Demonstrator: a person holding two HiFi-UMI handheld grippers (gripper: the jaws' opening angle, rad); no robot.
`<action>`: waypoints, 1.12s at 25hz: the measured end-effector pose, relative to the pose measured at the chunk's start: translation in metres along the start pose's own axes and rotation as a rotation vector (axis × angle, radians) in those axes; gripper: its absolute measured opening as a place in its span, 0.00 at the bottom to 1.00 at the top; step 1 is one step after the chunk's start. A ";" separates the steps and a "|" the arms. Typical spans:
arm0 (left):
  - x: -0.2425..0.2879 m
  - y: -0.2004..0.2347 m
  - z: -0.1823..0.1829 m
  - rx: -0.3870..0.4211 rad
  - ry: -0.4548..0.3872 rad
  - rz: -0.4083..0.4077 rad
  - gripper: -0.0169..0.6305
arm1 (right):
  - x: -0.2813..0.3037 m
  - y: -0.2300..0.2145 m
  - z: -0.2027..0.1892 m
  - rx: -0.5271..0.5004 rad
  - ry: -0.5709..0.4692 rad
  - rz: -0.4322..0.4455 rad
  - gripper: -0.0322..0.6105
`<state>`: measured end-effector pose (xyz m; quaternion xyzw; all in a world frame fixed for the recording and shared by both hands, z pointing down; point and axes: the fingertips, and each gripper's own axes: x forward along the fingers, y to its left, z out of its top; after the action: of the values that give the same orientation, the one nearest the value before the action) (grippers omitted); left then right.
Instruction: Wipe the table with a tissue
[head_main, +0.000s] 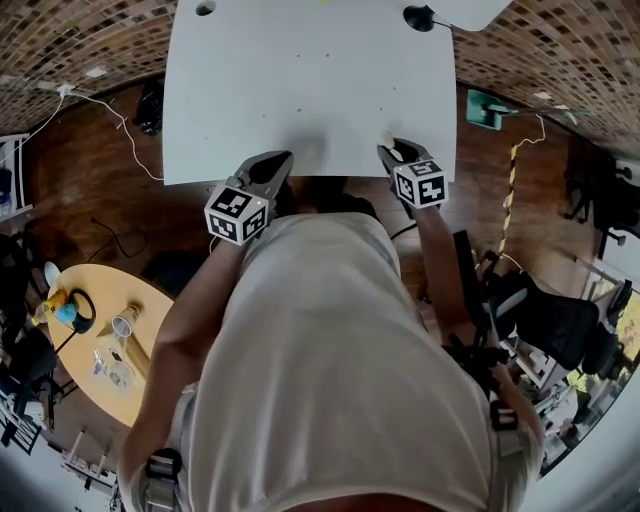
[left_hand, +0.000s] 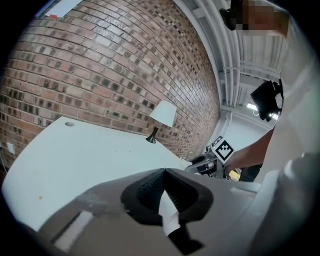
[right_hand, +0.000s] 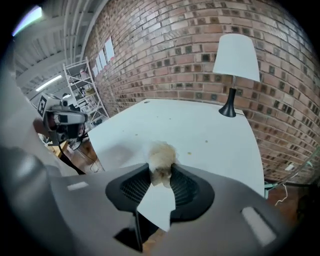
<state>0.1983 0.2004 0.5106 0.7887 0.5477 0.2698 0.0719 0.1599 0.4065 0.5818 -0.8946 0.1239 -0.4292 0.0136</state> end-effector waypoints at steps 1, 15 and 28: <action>0.005 -0.001 0.003 -0.007 -0.003 0.002 0.03 | 0.002 -0.010 -0.003 -0.017 0.029 -0.009 0.24; 0.049 -0.008 0.011 -0.085 0.025 0.124 0.03 | 0.063 -0.091 -0.008 -0.430 0.442 0.059 0.23; 0.041 0.006 0.009 -0.144 -0.022 0.206 0.03 | 0.077 -0.104 0.006 -0.837 0.758 0.001 0.19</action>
<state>0.2178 0.2372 0.5198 0.8367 0.4420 0.3054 0.1061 0.2327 0.4887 0.6501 -0.6067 0.2802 -0.6348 -0.3878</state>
